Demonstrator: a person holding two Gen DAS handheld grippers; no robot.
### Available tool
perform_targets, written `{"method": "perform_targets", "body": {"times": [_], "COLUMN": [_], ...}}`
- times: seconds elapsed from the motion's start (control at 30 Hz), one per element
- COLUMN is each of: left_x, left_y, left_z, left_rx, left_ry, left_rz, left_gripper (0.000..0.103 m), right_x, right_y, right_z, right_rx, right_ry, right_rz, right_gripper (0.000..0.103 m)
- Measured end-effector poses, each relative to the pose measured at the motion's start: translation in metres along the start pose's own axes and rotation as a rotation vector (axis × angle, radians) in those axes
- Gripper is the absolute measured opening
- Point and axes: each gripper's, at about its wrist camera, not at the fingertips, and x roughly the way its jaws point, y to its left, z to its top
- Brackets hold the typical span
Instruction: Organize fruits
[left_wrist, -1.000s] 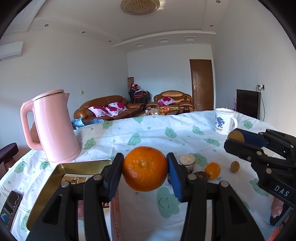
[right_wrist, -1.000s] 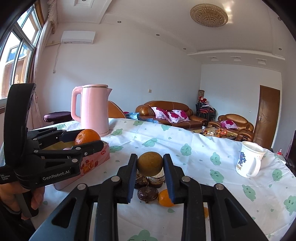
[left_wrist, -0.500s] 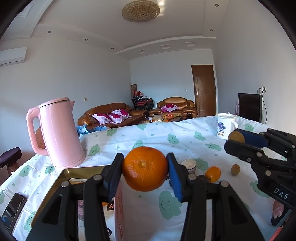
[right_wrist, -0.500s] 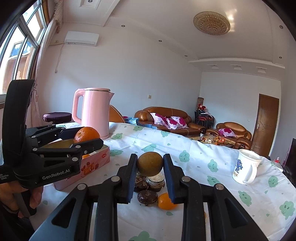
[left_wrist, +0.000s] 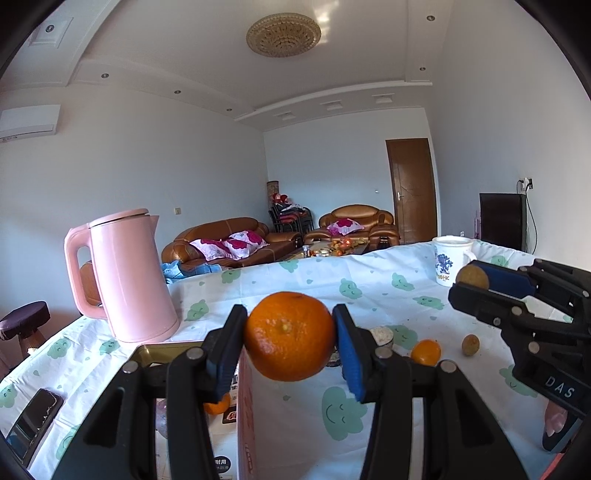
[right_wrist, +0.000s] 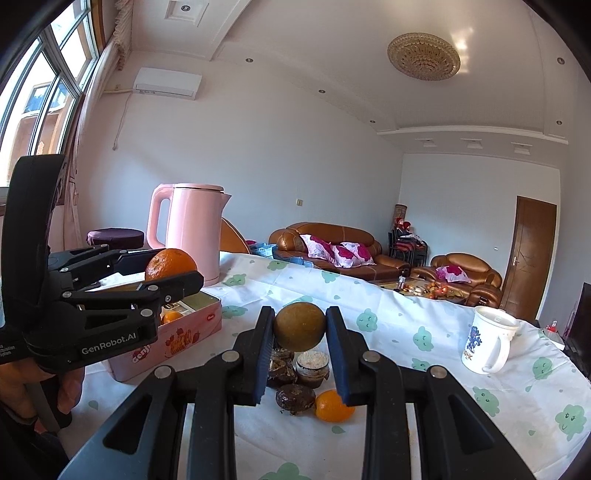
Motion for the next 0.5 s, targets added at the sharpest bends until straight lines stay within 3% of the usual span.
{"method": "perform_targets", "body": {"times": [0.5], "left_x": [-0.006], "left_y": [0.015], "left_z": [0.004], "left_rx": [-0.019], "left_ry": [0.0], "left_rz": [0.036], "left_gripper": [0.049], "right_x": [0.012], "right_y": [0.013], "right_z": [0.009], "right_rx": [-0.011], "right_ry": [0.009], "right_rz": [0.062], "right_gripper": [0.03]}}
